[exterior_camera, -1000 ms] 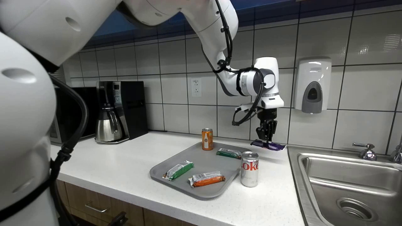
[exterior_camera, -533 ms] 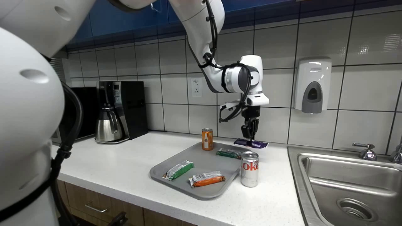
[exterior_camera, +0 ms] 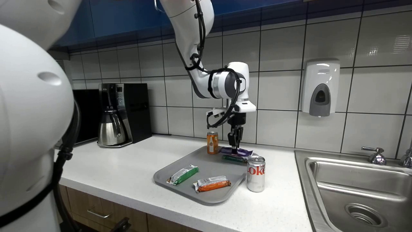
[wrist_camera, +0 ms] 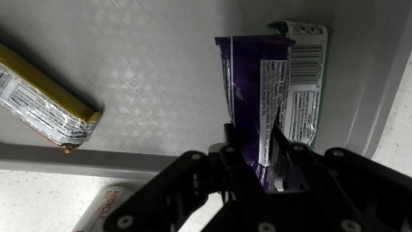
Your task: Put the packets on the grey tray.
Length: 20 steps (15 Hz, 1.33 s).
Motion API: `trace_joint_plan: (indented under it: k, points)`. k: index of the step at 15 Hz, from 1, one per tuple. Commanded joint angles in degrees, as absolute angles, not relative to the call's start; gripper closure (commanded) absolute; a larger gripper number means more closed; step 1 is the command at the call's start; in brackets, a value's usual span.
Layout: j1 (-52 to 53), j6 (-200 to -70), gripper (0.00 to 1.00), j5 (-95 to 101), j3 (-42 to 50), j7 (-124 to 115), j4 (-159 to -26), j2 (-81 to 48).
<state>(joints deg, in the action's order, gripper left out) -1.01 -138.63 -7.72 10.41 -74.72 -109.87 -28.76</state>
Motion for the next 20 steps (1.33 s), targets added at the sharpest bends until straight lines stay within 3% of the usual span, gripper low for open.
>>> trace_joint_plan:
  k: [1, 12, 13, 14, 16, 20]
  points:
    - [-1.0, -140.07, 0.93, -8.0, 8.87, -71.29, -115.33, -25.01]
    - [-0.01, -140.8, 0.93, -7.08, 9.21, -69.69, -121.99, -22.69]
    - [0.13, -140.9, 0.76, -6.77, 9.28, -69.62, -122.58, -22.25]
    - [0.28, -141.06, 0.49, -6.43, 9.38, -69.68, -123.13, -21.83]
    - [0.36, -141.02, 0.44, -5.66, 9.44, -69.32, -123.93, -21.14]
    - [0.23, -140.45, 0.14, -3.78, 9.53, -67.83, -125.25, -19.34]
